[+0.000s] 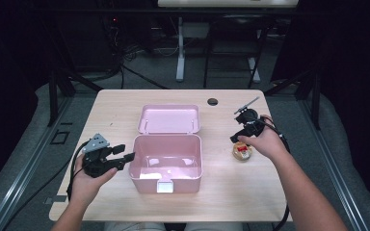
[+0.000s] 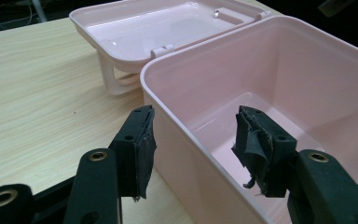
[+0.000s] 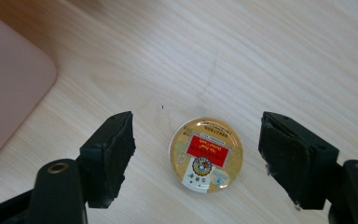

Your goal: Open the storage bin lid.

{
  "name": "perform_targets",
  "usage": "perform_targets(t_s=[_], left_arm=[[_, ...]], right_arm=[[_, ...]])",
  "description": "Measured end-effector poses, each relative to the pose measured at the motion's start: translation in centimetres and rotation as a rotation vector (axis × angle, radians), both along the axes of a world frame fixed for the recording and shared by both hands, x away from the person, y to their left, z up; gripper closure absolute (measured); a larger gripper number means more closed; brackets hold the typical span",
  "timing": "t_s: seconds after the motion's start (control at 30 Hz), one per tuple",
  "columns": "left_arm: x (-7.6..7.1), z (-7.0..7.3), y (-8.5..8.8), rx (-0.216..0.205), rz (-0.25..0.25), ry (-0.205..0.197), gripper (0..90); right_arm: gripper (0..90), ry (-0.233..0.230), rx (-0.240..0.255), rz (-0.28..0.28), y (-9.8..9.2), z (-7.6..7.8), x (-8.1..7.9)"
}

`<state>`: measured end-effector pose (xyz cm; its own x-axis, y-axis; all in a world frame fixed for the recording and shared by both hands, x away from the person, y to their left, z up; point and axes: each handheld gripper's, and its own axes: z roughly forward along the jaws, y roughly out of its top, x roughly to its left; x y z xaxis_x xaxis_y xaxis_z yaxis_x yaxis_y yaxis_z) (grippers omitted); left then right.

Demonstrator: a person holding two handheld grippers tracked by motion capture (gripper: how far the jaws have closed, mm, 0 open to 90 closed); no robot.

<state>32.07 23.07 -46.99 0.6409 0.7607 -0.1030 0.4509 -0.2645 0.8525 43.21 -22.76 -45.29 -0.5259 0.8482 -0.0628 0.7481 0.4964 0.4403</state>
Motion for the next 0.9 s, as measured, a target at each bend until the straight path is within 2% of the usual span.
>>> perform_targets(t_s=[0.27,0.37,0.9], left_arm=[[0.0,0.0,0.1,0.001,-0.001,-0.001,45.5],[0.0,0.0,0.0,0.003,0.001,0.000,45.5],[0.0,-0.2,0.2,-0.007,0.007,0.004,45.4]], right_arm=[[22.8,0.081,-0.065,-0.006,0.3,-0.8,1.2],[21.9,0.111,-0.074,-0.021,0.1,-1.3,1.7],[23.6,0.166,-0.105,-0.054,-0.1,-2.6,2.8]])
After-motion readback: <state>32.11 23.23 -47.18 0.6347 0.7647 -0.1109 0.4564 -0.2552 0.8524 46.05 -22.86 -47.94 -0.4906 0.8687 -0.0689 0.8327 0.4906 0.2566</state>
